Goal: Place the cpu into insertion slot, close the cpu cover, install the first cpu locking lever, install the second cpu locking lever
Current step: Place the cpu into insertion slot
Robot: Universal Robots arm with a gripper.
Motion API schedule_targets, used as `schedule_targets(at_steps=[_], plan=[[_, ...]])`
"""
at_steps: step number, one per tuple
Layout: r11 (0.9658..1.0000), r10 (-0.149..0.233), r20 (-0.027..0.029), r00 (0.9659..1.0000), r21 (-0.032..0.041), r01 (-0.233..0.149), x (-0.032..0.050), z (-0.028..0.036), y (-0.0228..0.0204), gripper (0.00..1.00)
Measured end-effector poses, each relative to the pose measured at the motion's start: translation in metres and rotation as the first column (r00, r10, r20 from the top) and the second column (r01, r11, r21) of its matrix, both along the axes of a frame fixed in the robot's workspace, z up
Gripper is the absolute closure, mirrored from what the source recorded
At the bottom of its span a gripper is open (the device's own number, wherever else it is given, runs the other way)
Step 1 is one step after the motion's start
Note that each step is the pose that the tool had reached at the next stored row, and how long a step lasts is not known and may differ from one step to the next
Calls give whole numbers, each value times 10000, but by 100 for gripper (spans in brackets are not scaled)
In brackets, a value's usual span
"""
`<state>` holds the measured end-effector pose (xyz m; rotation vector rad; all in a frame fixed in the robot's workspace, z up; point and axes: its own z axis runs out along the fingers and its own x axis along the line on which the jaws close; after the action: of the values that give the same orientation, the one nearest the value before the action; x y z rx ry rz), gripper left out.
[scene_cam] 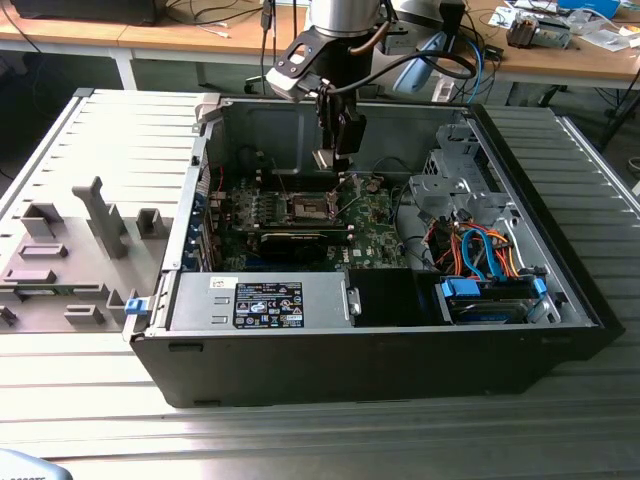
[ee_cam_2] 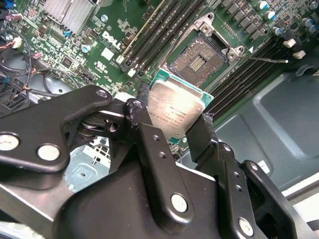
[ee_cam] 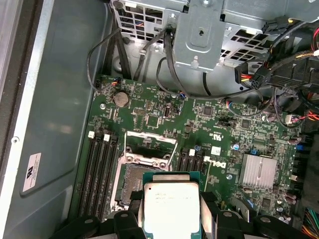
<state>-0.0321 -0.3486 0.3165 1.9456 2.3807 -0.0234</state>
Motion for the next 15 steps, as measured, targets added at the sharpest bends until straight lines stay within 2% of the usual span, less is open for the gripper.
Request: schedule_targets(at_steps=[2,15], plan=[[10000,-37,0,10000,-43,37,0,0,0,45],[9999,-63,0,10000,-86,63,0,0,0,45]])
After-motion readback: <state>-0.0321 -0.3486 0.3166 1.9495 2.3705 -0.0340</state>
